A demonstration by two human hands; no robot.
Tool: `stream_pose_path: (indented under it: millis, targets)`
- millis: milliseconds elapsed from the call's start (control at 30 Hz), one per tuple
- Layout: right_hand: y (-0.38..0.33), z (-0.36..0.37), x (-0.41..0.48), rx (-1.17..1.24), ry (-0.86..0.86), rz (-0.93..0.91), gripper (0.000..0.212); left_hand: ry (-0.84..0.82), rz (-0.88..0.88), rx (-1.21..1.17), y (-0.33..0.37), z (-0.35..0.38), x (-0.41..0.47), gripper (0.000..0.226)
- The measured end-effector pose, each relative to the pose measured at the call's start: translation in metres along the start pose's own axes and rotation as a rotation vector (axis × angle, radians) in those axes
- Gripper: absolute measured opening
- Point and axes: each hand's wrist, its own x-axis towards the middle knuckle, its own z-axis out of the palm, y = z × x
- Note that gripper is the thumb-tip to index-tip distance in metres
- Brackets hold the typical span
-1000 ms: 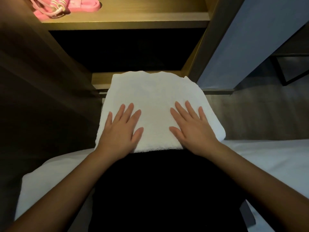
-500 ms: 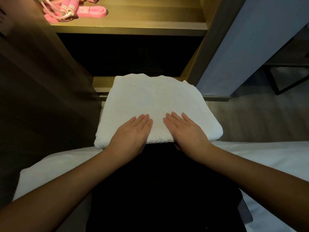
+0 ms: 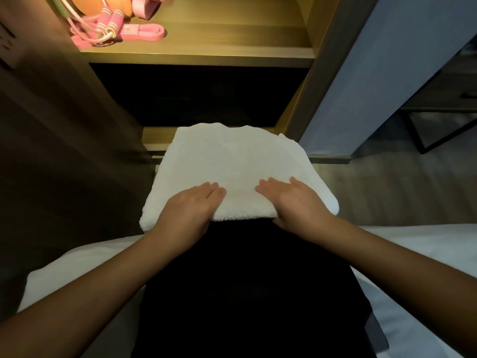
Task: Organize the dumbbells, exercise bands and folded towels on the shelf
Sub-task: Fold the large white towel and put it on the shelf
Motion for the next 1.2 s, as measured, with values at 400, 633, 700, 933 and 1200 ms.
stream_pose_path:
  millis: [400, 633, 700, 933, 1200]
  targets:
    - [0.02, -0.002, -0.016, 0.071, 0.057, 0.093, 0.045, 0.048, -0.072, 0.037, -0.025, -0.003, -0.019, 0.065]
    - [0.028, -0.002, -0.028, 0.066, 0.021, 0.133, 0.054, 0.01, -0.123, 0.033, -0.039, -0.005, -0.032, 0.065]
    - [0.029, -0.002, -0.031, 0.097, 0.039, 0.124, 0.05, 0.003, -0.11, 0.034, -0.041, -0.005, -0.035, 0.067]
    - [0.046, 0.01, -0.04, 0.088, 0.032, 0.174, 0.065, 0.021, -0.135, -0.017, -0.049, 0.0, -0.048, 0.069]
    - [0.042, -0.018, -0.052, -0.076, -0.289, 0.113, 0.063, -0.198, -0.043, 0.045, -0.041, -0.043, -0.051, 0.078]
